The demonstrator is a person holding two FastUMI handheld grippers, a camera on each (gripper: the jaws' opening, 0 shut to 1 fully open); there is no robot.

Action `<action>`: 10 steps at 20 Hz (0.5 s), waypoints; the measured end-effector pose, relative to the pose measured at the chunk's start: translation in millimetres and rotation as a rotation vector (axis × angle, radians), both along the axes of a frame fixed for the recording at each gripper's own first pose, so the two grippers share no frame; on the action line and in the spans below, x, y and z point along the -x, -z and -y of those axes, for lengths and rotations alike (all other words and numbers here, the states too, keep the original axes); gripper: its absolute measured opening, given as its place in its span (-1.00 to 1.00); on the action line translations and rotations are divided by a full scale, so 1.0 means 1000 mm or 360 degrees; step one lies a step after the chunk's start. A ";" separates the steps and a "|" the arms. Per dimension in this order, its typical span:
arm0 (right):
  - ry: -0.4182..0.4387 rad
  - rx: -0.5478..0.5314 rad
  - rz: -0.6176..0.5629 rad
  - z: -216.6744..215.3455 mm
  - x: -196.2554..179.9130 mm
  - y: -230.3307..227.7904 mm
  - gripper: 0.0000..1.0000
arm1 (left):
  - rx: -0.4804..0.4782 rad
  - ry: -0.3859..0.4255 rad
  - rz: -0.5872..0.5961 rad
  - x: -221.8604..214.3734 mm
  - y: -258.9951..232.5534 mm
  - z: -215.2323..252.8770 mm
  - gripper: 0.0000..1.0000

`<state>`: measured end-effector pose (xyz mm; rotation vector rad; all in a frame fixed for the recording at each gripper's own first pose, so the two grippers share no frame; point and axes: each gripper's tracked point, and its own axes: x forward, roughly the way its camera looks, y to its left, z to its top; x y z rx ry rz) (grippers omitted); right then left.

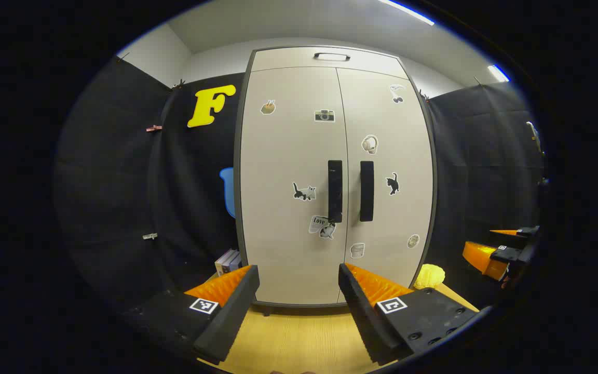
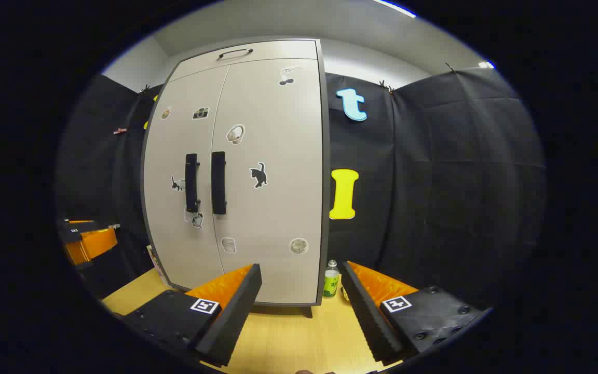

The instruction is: Open the right door of the double-door shoe cabinet with the right hand, and open the left door with the left hand.

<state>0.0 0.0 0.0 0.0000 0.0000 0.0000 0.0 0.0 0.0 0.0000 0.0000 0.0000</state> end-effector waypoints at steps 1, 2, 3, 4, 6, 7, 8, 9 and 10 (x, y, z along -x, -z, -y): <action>0.0014 -0.0002 -0.0004 -0.003 0.000 0.000 0.96 | -0.0002 0.0016 0.0000 0.001 0.001 -0.003 0.90; 0.0024 -0.0001 -0.0004 -0.007 0.001 -0.001 0.96 | 0.0004 0.0037 -0.0001 0.002 0.001 -0.005 0.90; 0.0030 0.0002 -0.0002 -0.011 0.001 -0.003 0.96 | 0.0015 0.0059 -0.0003 0.002 0.003 -0.005 0.90; 0.0033 0.0006 0.0002 -0.015 0.003 -0.005 0.96 | 0.0027 0.0075 -0.0003 0.002 0.003 -0.007 0.90; 0.0040 0.0010 0.0023 -0.022 0.005 -0.011 0.96 | 0.0038 0.0097 -0.0006 0.001 0.005 -0.011 0.90; 0.0041 0.0014 0.0031 -0.026 0.006 -0.013 0.96 | 0.0039 0.0100 -0.0005 0.000 0.006 -0.013 0.90; 0.0039 0.0018 0.0033 -0.030 0.007 -0.014 0.96 | 0.0042 0.0106 -0.0002 0.000 0.006 -0.016 0.90; 0.0034 0.0021 0.0033 -0.033 0.008 -0.015 0.96 | 0.0046 0.0111 0.0000 0.000 0.006 -0.017 0.90; 0.0028 0.0025 0.0030 -0.037 0.009 -0.015 0.96 | 0.0051 0.0113 -0.0001 0.000 0.006 -0.019 0.90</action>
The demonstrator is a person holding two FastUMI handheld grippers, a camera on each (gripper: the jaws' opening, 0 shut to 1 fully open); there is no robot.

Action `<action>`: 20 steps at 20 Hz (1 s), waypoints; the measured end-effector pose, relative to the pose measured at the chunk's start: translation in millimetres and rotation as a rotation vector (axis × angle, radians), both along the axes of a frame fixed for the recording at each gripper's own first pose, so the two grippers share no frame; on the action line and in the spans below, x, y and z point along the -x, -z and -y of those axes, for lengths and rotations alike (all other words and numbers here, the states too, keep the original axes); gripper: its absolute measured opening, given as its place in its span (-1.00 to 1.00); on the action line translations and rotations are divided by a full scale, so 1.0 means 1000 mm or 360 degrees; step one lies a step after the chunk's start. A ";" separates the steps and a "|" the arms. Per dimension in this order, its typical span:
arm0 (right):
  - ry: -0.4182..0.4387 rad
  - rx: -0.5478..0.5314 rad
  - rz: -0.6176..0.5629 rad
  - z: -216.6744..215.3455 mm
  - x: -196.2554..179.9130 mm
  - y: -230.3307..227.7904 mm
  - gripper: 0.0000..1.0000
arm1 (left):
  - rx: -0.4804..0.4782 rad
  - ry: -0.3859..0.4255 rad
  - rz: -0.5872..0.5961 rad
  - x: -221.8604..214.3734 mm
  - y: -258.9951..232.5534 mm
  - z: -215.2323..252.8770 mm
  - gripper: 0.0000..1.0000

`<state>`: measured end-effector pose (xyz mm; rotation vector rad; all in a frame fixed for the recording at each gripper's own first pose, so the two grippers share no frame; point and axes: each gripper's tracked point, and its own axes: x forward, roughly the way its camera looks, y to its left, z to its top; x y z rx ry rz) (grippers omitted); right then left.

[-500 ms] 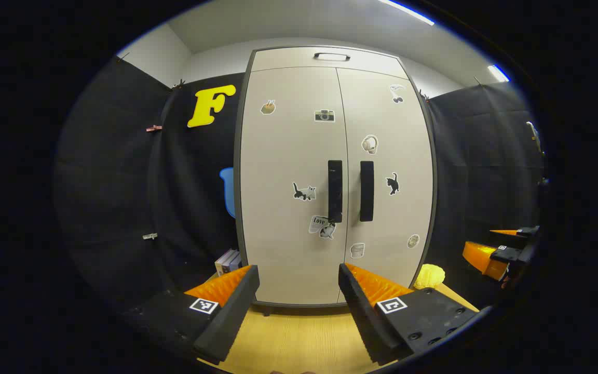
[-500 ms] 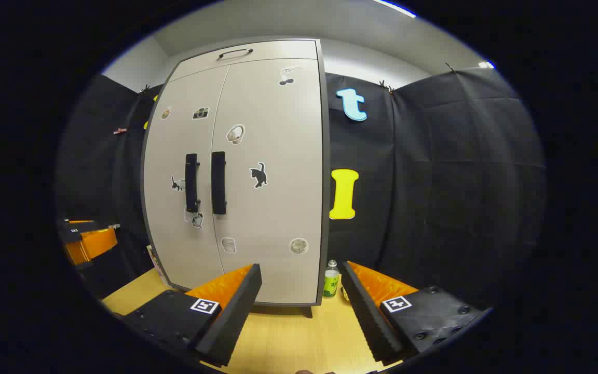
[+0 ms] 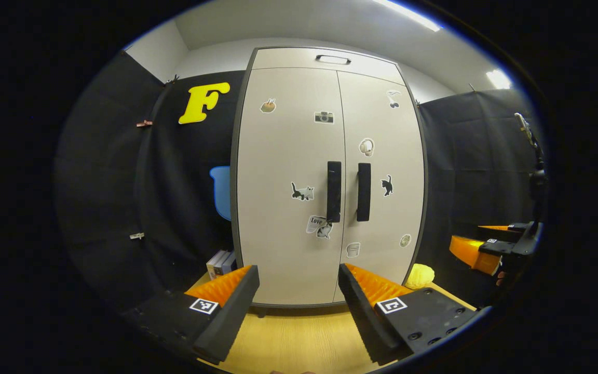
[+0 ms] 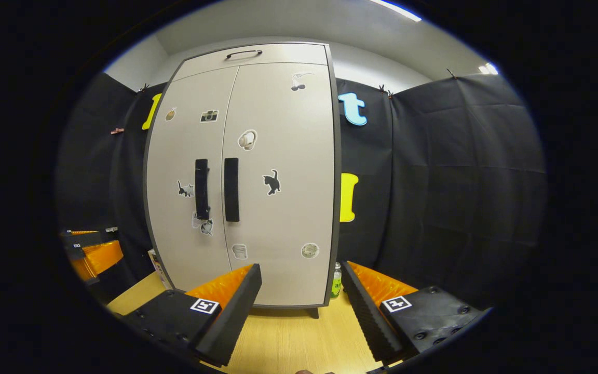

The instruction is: Open the right door of the double-door shoe cabinet with the right hand, and open the left door with the left hand.

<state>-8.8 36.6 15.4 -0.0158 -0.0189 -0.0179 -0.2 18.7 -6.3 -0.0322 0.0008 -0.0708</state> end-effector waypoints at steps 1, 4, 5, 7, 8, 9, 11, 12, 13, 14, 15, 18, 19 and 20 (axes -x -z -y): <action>-0.0006 0.0004 0.0000 -0.003 0.000 -0.001 0.96 | 0.0009 0.0006 -0.0006 0.001 0.002 -0.001 0.90; -0.0020 0.0017 -0.0005 -0.011 0.003 -0.002 0.96 | 0.0015 0.0019 -0.0015 0.005 0.006 -0.005 0.90; -0.0022 0.0015 -0.0004 -0.012 0.004 -0.003 0.96 | 0.0011 0.0024 -0.0016 0.005 0.007 -0.005 0.90; -0.0028 0.0011 0.0001 -0.016 0.004 -0.005 0.96 | 0.0011 0.0026 -0.0022 0.007 0.010 -0.007 0.90; -0.0032 0.0014 0.0005 -0.019 0.003 -0.007 0.96 | 0.0019 0.0029 -0.0026 0.008 0.011 -0.008 0.90; -0.0035 0.0018 0.0004 -0.021 0.001 -0.009 0.96 | 0.0031 0.0029 -0.0035 0.008 0.012 -0.008 0.90; -0.0046 0.0016 0.0005 -0.025 -0.002 -0.013 0.96 | 0.0057 0.0028 -0.0045 0.009 0.015 -0.008 0.90; -0.0048 0.0008 0.0012 -0.027 -0.004 -0.016 0.96 | 0.0060 0.0021 -0.0041 0.010 0.015 -0.010 0.90; -0.0062 0.0001 0.0022 -0.031 -0.007 -0.020 0.96 | 0.0059 0.0013 -0.0040 0.009 0.014 -0.013 0.90; -0.0077 -0.0002 0.0023 -0.036 -0.010 -0.024 0.96 | 0.0060 0.0007 -0.0042 0.009 0.016 -0.015 0.90; -0.0092 -0.0001 0.0019 -0.040 -0.014 -0.027 0.95 | 0.0064 -0.0002 -0.0043 0.010 0.016 -0.018 0.90; -0.0139 0.0018 0.0007 -0.053 -0.028 -0.035 0.96 | 0.0079 -0.0043 -0.0051 0.012 0.019 -0.027 0.91; -0.0154 0.0021 0.0010 -0.057 -0.032 -0.038 0.96 | 0.0061 -0.0065 -0.0047 0.012 0.019 -0.031 0.91; -0.0171 0.0017 0.0019 -0.062 -0.038 -0.043 0.96 | 0.0041 -0.0074 -0.0042 0.013 0.020 -0.033 0.90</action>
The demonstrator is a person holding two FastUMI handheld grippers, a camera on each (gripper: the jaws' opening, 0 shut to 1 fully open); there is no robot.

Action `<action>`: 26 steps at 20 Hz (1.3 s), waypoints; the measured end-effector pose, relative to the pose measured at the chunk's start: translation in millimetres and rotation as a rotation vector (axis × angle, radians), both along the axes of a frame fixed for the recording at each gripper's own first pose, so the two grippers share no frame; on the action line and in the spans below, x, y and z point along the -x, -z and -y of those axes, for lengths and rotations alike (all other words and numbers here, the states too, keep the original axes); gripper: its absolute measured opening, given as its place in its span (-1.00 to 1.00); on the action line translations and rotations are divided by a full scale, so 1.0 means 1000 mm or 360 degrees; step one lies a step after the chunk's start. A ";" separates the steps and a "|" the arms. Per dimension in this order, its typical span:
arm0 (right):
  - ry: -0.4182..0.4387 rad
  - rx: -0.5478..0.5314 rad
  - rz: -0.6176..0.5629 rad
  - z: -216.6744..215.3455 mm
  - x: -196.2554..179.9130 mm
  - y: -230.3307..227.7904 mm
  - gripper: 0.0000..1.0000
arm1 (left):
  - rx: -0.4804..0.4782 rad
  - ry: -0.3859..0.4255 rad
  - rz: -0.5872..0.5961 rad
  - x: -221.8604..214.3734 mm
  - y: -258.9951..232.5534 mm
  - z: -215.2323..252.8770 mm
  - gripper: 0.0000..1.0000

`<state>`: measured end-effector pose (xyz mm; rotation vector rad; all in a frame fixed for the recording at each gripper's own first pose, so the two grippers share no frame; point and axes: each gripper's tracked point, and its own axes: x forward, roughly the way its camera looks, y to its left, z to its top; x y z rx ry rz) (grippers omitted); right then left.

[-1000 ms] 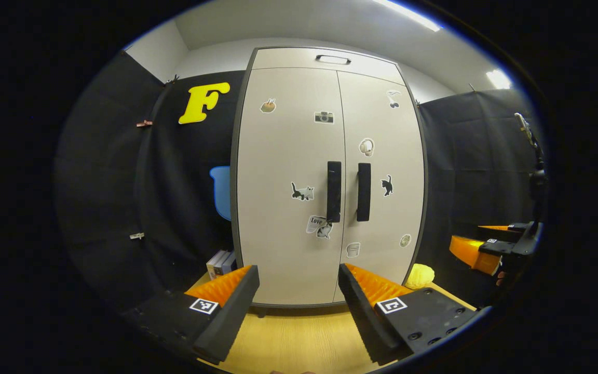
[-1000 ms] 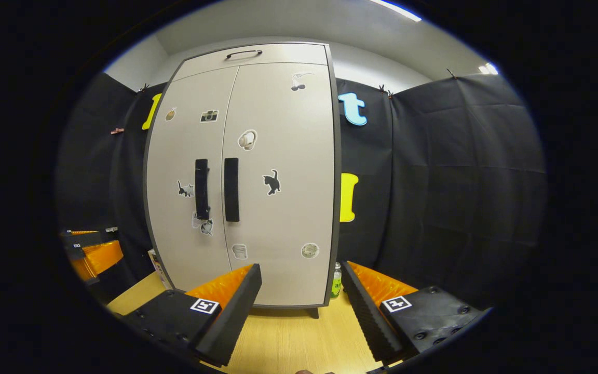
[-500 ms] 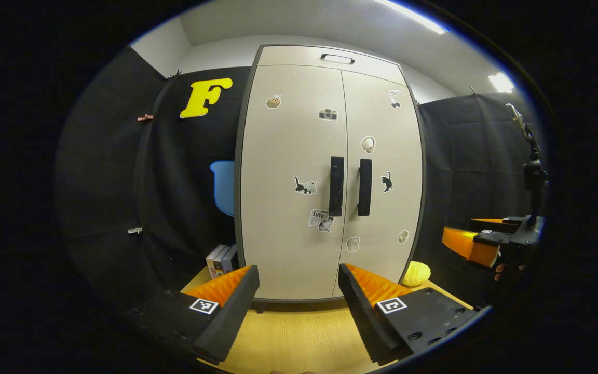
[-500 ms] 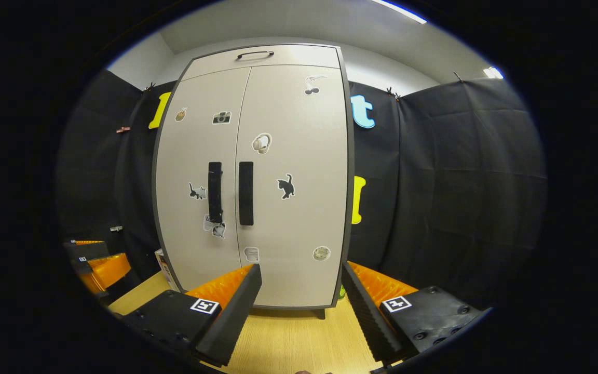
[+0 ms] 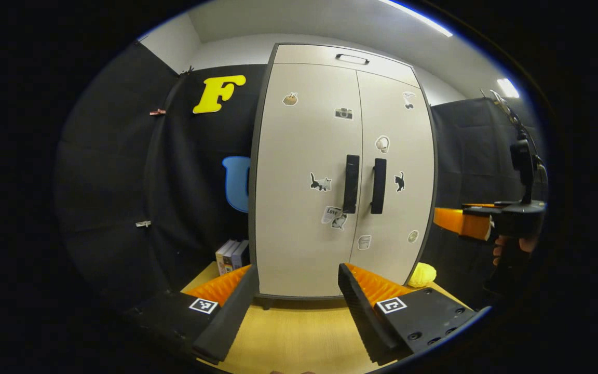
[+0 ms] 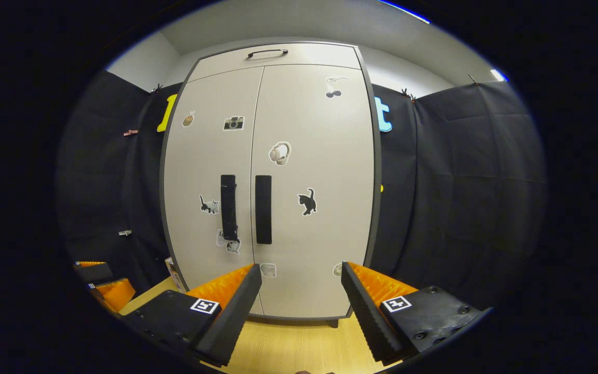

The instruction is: Open the right door of the double-door shoe cabinet with the right hand, and open the left door with the left hand.

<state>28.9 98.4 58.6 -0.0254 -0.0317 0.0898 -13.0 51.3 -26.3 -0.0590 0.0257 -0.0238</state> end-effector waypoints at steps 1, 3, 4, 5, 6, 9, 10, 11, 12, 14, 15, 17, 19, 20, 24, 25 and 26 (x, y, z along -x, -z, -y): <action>-0.0018 -0.0004 0.0004 -0.005 -0.005 -0.004 0.96 | -0.0010 -0.0005 -0.0005 0.000 0.002 -0.001 0.90; -0.0086 -0.0014 0.0005 -0.019 -0.016 -0.012 0.95 | 0.0007 -0.0008 -0.0015 0.002 0.005 -0.003 0.90; -0.0110 -0.0011 0.0023 -0.025 -0.023 -0.018 0.95 | 0.0022 -0.0015 -0.0018 0.003 0.006 -0.004 0.90; -0.0107 -0.0004 0.0047 -0.027 -0.030 -0.024 0.95 | 0.0030 -0.0027 -0.0012 0.005 0.006 -0.008 0.91; -0.0096 0.0001 0.0076 -0.030 -0.038 -0.031 0.96 | 0.0031 -0.0032 -0.0010 0.005 0.006 -0.009 0.91; -0.0104 -0.0008 0.0098 -0.045 -0.065 -0.043 0.95 | 0.0017 -0.0065 -0.0027 0.007 0.011 -0.019 0.91; -0.0111 -0.0012 0.0101 -0.051 -0.076 -0.046 0.95 | 0.0019 -0.0075 -0.0028 0.008 0.012 -0.023 0.91; -0.0097 0.0001 0.0125 -0.053 -0.087 -0.049 0.95 | 0.0023 -0.0086 -0.0030 0.009 0.013 -0.026 0.91; -0.0068 0.0024 0.0147 -0.053 -0.099 -0.050 0.95 | 0.0028 -0.0097 -0.0035 0.010 0.015 -0.028 0.91; -0.0047 0.0051 0.0159 -0.060 -0.118 -0.049 0.94 | 0.0029 -0.0119 -0.0049 0.013 0.019 -0.033 0.91; -0.0045 0.0050 0.0143 -0.063 -0.128 -0.046 0.94 | 0.0023 -0.0133 -0.0055 0.013 0.021 -0.036 0.91; -0.0052 0.0039 0.0110 -0.069 -0.144 -0.038 0.95 | 0.0015 -0.0166 -0.0068 0.016 0.025 -0.042 0.91; -0.0023 0.0057 0.0095 -0.067 -0.158 -0.031 0.95 | 0.0029 -0.0187 -0.0082 0.018 0.029 -0.047 0.91; -0.0015 0.0061 0.0089 -0.067 -0.162 -0.030 0.95 | 0.0038 -0.0196 -0.0087 0.019 0.031 -0.048 0.90; -0.0016 0.0042 0.0058 -0.071 -0.171 -0.025 0.93 | 0.0064 -0.0233 -0.0118 0.022 0.038 -0.055 0.91; -0.0012 0.0038 0.0053 -0.072 -0.172 -0.024 0.92 | 0.0065 -0.0240 -0.0119 0.023 0.038 -0.057 0.91; -0.0006 0.0028 0.0050 -0.072 -0.171 -0.024 0.82 | 0.0065 -0.0246 -0.0117 0.024 0.039 -0.058 0.91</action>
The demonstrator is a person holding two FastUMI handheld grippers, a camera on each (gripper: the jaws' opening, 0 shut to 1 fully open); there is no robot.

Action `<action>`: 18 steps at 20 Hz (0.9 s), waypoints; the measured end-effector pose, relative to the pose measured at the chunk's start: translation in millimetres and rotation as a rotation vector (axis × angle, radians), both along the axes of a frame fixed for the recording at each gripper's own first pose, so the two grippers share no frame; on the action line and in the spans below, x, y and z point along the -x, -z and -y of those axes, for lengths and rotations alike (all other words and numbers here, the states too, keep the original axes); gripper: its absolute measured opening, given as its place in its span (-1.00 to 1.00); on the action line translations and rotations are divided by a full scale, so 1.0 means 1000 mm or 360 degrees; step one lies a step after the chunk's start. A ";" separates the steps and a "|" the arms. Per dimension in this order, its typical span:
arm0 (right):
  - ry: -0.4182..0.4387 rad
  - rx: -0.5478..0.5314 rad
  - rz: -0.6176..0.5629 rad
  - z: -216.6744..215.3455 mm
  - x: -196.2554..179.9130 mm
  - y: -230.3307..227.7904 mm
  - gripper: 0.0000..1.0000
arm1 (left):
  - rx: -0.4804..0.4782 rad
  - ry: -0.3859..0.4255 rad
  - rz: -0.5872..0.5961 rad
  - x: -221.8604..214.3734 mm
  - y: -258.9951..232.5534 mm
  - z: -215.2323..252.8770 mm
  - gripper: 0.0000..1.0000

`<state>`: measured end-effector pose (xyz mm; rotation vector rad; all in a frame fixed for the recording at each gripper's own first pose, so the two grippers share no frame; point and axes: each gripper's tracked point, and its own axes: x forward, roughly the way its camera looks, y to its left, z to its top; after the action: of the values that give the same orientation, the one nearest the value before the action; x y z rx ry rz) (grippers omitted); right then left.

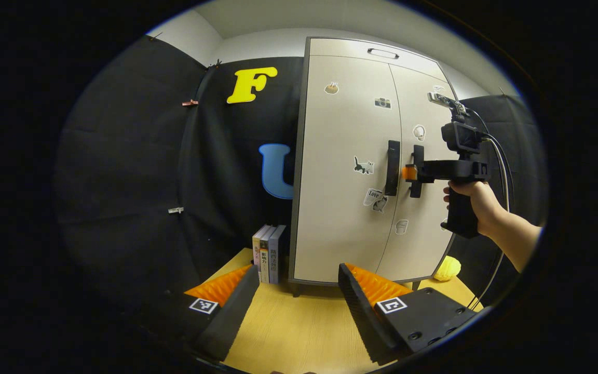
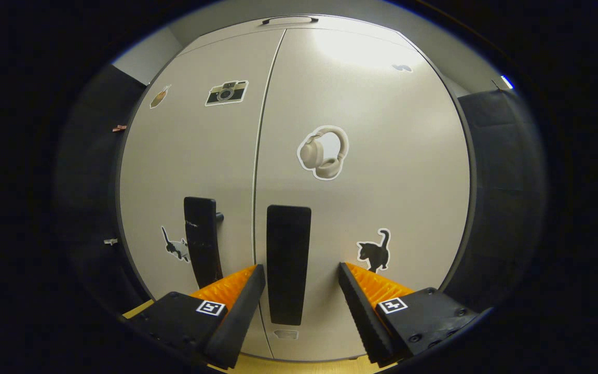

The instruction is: Open the right door of the double-door shoe cabinet with the right hand, and open the left door with the left hand.

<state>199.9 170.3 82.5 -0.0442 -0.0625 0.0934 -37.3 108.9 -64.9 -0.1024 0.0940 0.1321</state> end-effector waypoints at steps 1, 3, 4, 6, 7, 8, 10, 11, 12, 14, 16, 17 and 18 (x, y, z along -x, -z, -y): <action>-0.0005 -0.0016 0.0003 -0.001 -0.001 -0.001 0.80 | 0.0000 -0.0004 0.0003 0.000 0.000 -0.001 0.91; -0.0045 -0.0085 -0.0030 -0.007 0.000 0.000 0.41 | 0.0002 -0.0004 0.0004 0.002 0.000 -0.001 0.90; -0.0066 -0.0108 -0.0047 -0.010 0.001 0.001 0.08 | 0.0003 -0.0002 0.0004 0.003 0.001 -0.001 0.90; -0.0069 -0.0134 -0.0058 -0.013 -0.003 0.004 -0.19 | 0.0000 0.0003 0.0005 0.004 0.000 0.000 0.89; -0.0060 -0.0148 -0.0072 -0.013 0.001 0.002 -0.26 | -0.0005 0.0003 0.0010 0.006 -0.001 0.000 0.91; -0.0049 -0.0181 -0.0092 -0.012 0.001 0.003 -0.26 | -0.0009 0.0003 0.0013 0.008 0.000 0.000 0.91; -0.0036 -0.0251 -0.0130 -0.011 0.000 0.003 -0.25 | 0.0009 0.0009 0.0005 0.010 0.004 -0.001 0.90; -0.0033 -0.0242 -0.0135 -0.011 0.000 0.004 -0.34 | 0.0025 0.0007 -0.0009 0.012 0.008 -0.003 0.90; -0.0029 -0.0218 -0.0136 -0.012 0.000 0.005 -0.35 | 0.0036 0.0005 -0.0022 0.013 0.012 -0.003 0.91; -0.0051 -0.0187 -0.0156 -0.012 0.001 0.004 -0.45 | 0.0045 0.0004 -0.0031 0.016 0.016 -0.006 0.91; -0.0094 -0.0191 -0.0176 -0.012 0.002 0.003 -0.63 | 0.0038 -0.0003 -0.0044 0.018 0.018 -0.009 0.90; -0.0111 -0.0176 -0.0191 -0.013 0.001 0.006 -0.71 | 0.0030 -0.0008 -0.0046 0.018 0.018 -0.011 0.91; -0.0118 -0.0161 -0.0197 -0.013 0.002 0.009 -0.72 | 0.0025 -0.0005 -0.0044 0.018 0.018 -0.011 0.91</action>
<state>198.0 183.2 73.4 0.0649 0.0549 0.1667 -55.5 119.5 -82.7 -0.1167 0.1228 0.1363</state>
